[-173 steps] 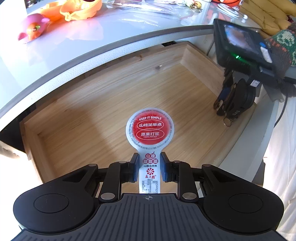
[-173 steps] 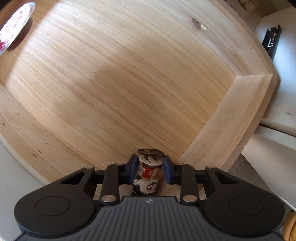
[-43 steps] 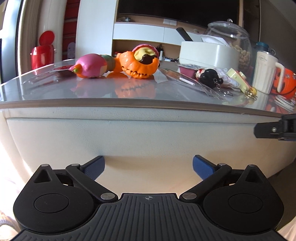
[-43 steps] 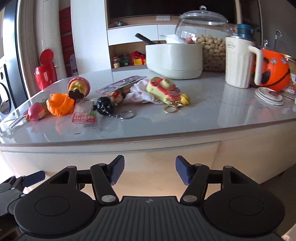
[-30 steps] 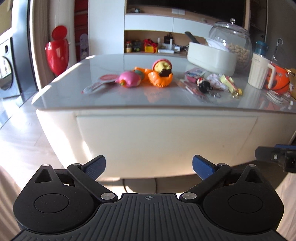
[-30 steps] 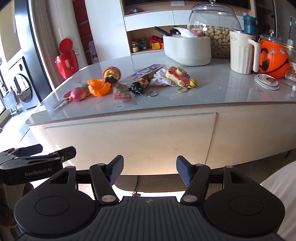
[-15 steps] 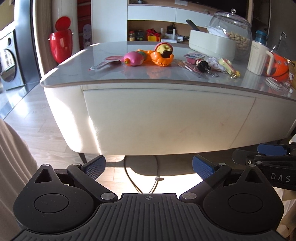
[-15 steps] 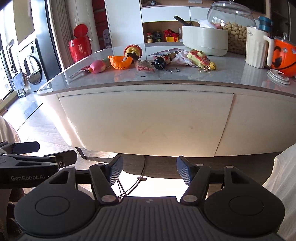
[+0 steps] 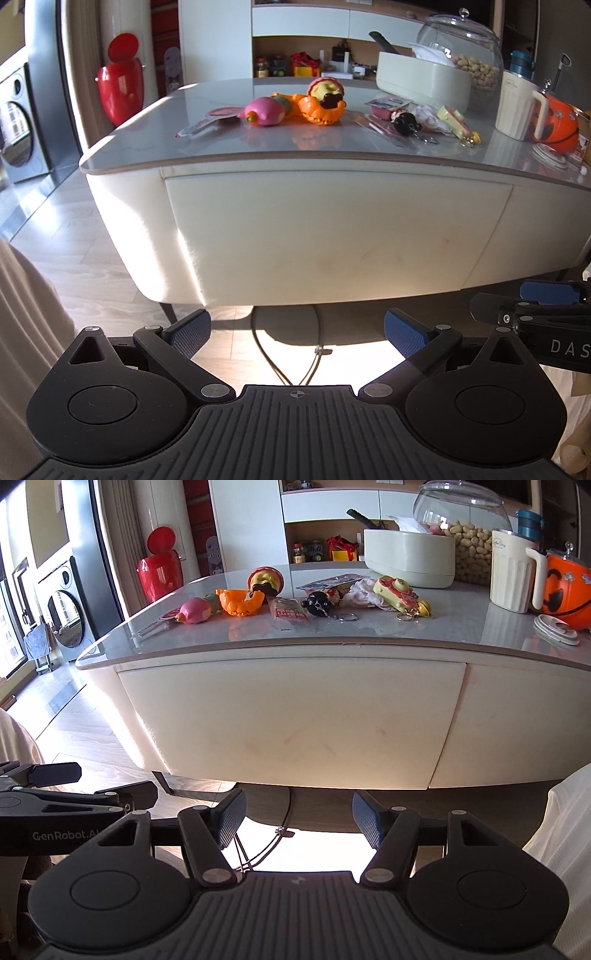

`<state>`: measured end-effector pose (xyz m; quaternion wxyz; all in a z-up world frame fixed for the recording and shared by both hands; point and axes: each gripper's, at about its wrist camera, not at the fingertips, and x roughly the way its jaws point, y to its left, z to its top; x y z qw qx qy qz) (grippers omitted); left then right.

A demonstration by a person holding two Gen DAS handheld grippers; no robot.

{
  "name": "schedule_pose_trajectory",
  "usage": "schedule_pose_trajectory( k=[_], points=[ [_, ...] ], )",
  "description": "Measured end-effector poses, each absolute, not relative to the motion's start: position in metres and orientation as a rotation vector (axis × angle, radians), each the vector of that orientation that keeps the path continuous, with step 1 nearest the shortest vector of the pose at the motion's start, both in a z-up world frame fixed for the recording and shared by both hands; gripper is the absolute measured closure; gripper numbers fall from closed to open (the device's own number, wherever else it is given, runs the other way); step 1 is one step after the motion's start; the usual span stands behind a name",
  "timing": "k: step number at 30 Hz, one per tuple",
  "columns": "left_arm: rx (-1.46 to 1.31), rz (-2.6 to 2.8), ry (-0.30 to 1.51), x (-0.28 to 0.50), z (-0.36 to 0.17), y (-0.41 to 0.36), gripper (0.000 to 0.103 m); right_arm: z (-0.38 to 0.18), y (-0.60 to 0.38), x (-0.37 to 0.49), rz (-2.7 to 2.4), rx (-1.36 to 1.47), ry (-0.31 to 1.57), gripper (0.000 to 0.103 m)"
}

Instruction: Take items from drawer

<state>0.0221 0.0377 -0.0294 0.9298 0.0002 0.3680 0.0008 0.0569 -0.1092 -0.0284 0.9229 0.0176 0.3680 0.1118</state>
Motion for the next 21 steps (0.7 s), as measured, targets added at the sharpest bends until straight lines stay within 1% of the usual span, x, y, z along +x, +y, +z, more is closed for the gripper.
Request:
schedule_pose_trajectory(
  k=[21],
  points=[
    [0.008,-0.006,0.758,0.0218,-0.0304,0.0352,0.0,-0.0289,-0.1097,0.0566,0.231,0.038,0.759,0.039]
  ],
)
